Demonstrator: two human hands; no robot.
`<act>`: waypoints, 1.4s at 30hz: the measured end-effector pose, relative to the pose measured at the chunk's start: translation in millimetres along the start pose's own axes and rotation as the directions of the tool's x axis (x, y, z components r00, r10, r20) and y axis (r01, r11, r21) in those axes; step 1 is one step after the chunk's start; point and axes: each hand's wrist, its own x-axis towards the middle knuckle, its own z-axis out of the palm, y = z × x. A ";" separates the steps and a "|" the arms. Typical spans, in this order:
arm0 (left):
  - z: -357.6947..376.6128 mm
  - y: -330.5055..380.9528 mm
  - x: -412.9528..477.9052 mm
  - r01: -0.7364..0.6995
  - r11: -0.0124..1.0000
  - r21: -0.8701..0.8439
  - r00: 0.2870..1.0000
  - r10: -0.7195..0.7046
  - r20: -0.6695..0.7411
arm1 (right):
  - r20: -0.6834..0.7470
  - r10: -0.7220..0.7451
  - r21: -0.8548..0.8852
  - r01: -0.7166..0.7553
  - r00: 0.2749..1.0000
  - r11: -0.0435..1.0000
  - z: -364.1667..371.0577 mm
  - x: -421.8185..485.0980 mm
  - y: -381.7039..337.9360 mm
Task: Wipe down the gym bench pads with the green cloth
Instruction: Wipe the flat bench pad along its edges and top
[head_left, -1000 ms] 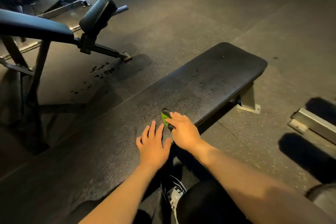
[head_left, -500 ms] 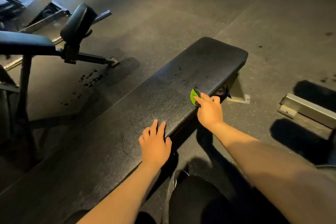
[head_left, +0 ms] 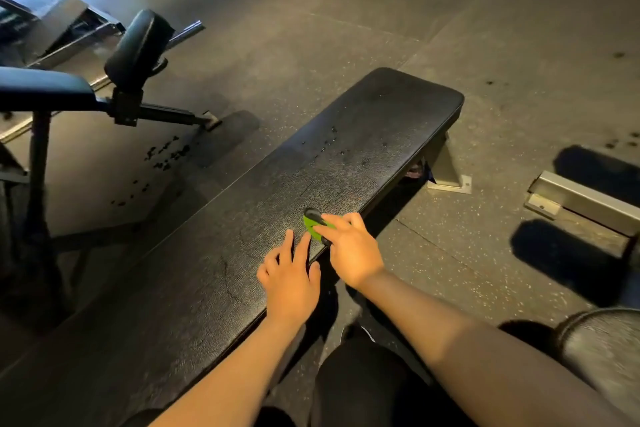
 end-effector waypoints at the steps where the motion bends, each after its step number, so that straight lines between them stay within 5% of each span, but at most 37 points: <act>1: -1.2 2.0 0.8 -0.001 1.000 0.008 1.000 0.001 0.003 | -0.040 0.003 0.015 -0.003 0.999 1.000 -3.8 1.5 5.6; 7: -5.7 12.6 16.3 -0.060 0.998 -0.002 0.998 0.060 0.037 | -0.190 0.283 0.151 -0.257 0.940 0.955 -28.8 33.6 54.0; 13: -3.8 36.5 43.8 -0.117 0.993 -0.012 0.993 0.117 0.020 | -0.234 0.409 0.249 -0.352 0.882 0.902 -24.9 36.5 47.7; 18: 0.0 64.2 70.8 -0.162 0.986 -0.029 0.986 0.163 0.027 | -0.251 0.392 0.452 -0.251 0.885 0.856 -0.8 7.5 40.6; 22: 8.3 70.9 78.5 -0.190 0.982 -0.005 0.982 0.190 -0.015 | -0.302 0.343 0.434 -0.192 0.889 0.880 -18.4 18.5 59.8; 26: 14.6 65.2 78.6 -0.228 0.974 -0.009 0.973 0.227 -0.051 | -0.276 0.569 0.548 -0.360 0.775 0.755 -44.5 59.8 85.1; 30: 16.8 63.3 79.9 -0.237 0.971 -0.020 0.969 0.235 -0.074 | -0.277 0.670 0.677 -0.354 0.689 0.645 -39.5 70.4 79.6; 38: 11.8 75.8 84.6 -0.120 0.959 -0.256 0.983 0.080 -0.163 | -0.338 0.493 0.593 -0.225 0.801 0.773 -11.8 25.7 60.5; 42: 9.2 85.2 96.7 -0.187 0.921 -0.342 0.963 0.103 -0.249 | -0.335 0.549 0.602 -0.274 0.766 0.750 -33.0 50.2 82.1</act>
